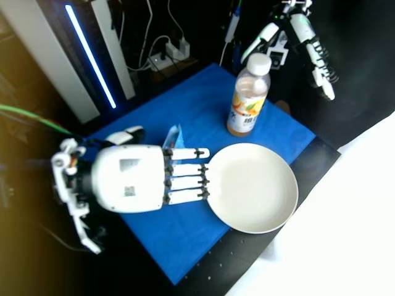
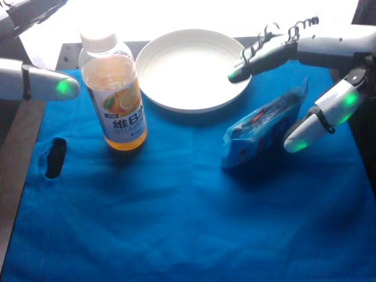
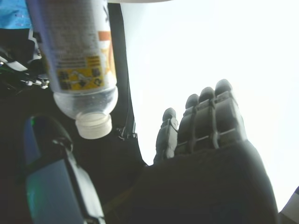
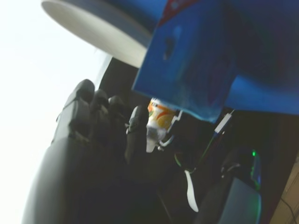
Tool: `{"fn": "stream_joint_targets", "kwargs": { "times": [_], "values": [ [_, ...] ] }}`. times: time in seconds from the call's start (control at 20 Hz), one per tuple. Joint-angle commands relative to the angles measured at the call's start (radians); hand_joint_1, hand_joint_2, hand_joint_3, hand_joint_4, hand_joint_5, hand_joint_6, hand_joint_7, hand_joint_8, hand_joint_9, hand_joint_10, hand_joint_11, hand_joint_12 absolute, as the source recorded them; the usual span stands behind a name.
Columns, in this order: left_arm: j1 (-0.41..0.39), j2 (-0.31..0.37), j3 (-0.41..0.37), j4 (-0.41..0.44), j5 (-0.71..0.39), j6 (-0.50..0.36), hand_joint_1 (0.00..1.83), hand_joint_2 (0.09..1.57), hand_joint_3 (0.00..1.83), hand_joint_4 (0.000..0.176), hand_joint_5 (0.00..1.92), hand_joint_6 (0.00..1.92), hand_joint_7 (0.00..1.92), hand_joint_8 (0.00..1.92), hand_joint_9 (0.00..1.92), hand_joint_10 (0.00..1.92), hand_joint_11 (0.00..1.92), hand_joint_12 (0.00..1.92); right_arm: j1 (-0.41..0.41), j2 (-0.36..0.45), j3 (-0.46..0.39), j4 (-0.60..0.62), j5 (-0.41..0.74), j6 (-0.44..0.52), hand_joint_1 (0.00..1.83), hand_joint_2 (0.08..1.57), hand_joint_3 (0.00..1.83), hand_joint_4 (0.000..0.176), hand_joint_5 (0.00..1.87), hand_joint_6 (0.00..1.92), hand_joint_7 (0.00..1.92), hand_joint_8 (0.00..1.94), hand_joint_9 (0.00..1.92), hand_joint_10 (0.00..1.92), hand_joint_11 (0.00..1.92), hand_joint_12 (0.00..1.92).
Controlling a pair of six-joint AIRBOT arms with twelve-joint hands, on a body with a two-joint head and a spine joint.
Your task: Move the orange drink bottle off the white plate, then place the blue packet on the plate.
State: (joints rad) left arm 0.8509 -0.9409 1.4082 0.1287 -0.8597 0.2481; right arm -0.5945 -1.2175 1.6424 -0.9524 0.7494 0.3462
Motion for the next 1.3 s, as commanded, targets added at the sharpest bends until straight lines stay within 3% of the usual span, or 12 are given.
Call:
{"fn": "stream_joint_targets", "kwargs": {
  "times": [0.0,0.1,0.2,0.25,0.5,0.8,0.85,0.9,0.95,1.05,1.1,1.25],
  "values": [
    [-0.013,-0.004,0.006,-0.040,-0.116,-0.002,0.63,0.72,0.00,0.176,0.00,0.00,0.00,0.00,0.00,0.00,0.00,0.00,0.013,-0.006,0.004,0.049,0.064,0.016,0.79,0.62,0.00,0.085,0.56,0.01,0.38,0.00,0.22,0.01,0.00,0.54],
    [-0.013,-0.004,0.006,-0.040,-0.118,-0.002,0.65,0.72,0.00,0.176,0.00,0.00,0.00,0.00,0.00,0.00,0.00,0.00,0.013,-0.014,0.008,0.026,0.051,0.021,0.80,0.62,0.00,0.082,0.57,0.01,0.36,0.00,0.21,0.01,0.00,0.45],
    [-0.013,-0.005,0.006,-0.040,-0.118,-0.002,0.65,0.73,0.01,0.176,0.00,0.00,0.00,0.00,0.00,0.00,0.00,0.00,0.013,-0.017,0.009,0.011,0.041,0.024,0.88,0.65,0.00,0.106,0.58,0.00,0.37,0.00,0.24,0.00,0.00,0.57],
    [-0.013,-0.008,0.007,-0.040,-0.119,-0.002,0.65,0.73,0.01,0.176,0.00,0.00,0.00,0.00,0.00,0.00,0.00,0.00,0.013,-0.019,0.009,0.007,0.037,0.024,0.87,0.68,0.00,0.063,0.60,0.00,0.44,0.01,0.37,0.01,0.04,0.79],
    [-0.013,-0.011,0.005,-0.041,-0.126,-0.002,0.63,0.72,0.00,0.176,0.00,0.00,0.00,0.00,0.00,0.00,0.00,0.00,0.013,-0.044,0.030,-0.015,0.003,0.024,1.00,0.77,0.00,0.002,0.66,0.00,0.60,0.01,0.61,0.02,0.18,0.85],
    [-0.013,-0.013,0.004,-0.041,-0.128,-0.002,0.64,0.73,0.00,0.176,0.00,0.00,0.00,0.00,0.00,0.00,0.00,0.00,0.013,-0.058,0.039,-0.019,0.000,0.024,1.08,0.88,0.00,0.000,0.91,0.02,0.85,0.02,0.81,0.05,0.29,1.07],
    [-0.013,-0.014,0.004,-0.041,-0.128,-0.002,0.65,0.73,0.01,0.176,0.00,0.00,0.00,0.00,0.00,0.00,0.00,0.00,0.013,-0.058,0.039,-0.019,0.000,0.024,1.16,0.99,0.01,0.000,1.13,0.50,0.97,0.03,0.89,0.09,0.34,1.19],
    [-0.013,-0.014,0.004,-0.041,-0.128,-0.002,0.65,0.73,0.00,0.176,0.00,0.00,0.00,0.00,0.00,0.00,0.00,0.00,0.013,-0.058,0.040,-0.019,0.000,0.024,1.23,1.05,0.01,0.000,1.17,0.59,1.01,0.75,0.95,0.12,0.41,1.22],
    [-0.012,-0.015,0.004,-0.040,-0.128,-0.002,0.64,0.74,0.01,0.176,0.00,0.00,0.00,0.00,0.00,0.00,0.00,0.00,0.013,-0.058,0.041,-0.019,0.000,0.024,1.25,1.06,0.00,0.000,1.24,0.48,1.00,0.95,1.03,0.17,0.52,1.25],
    [-0.011,-0.016,0.004,-0.040,-0.126,-0.002,0.63,0.75,0.01,0.176,0.00,0.00,0.00,0.00,0.00,0.00,0.00,0.00,0.013,-0.060,0.045,-0.011,0.000,0.023,1.28,1.05,0.00,0.000,1.35,0.10,1.02,1.13,1.02,0.62,0.68,1.31],
    [-0.010,-0.016,0.004,-0.040,-0.126,-0.002,0.64,0.75,0.01,0.176,0.00,0.00,0.00,0.00,0.00,0.00,0.00,0.00,0.013,-0.061,0.047,-0.003,0.000,0.023,1.28,1.02,0.00,0.000,1.40,0.07,1.14,0.90,1.00,0.72,0.71,1.25],
    [-0.008,-0.016,0.006,-0.041,-0.122,-0.002,0.65,0.74,0.00,0.176,0.00,0.00,0.00,0.00,0.00,0.00,0.00,0.00,0.033,-0.061,0.051,0.003,0.000,0.023,1.29,1.02,0.00,0.000,1.40,0.05,1.15,0.89,1.02,0.67,0.70,1.18]
  ]
}}
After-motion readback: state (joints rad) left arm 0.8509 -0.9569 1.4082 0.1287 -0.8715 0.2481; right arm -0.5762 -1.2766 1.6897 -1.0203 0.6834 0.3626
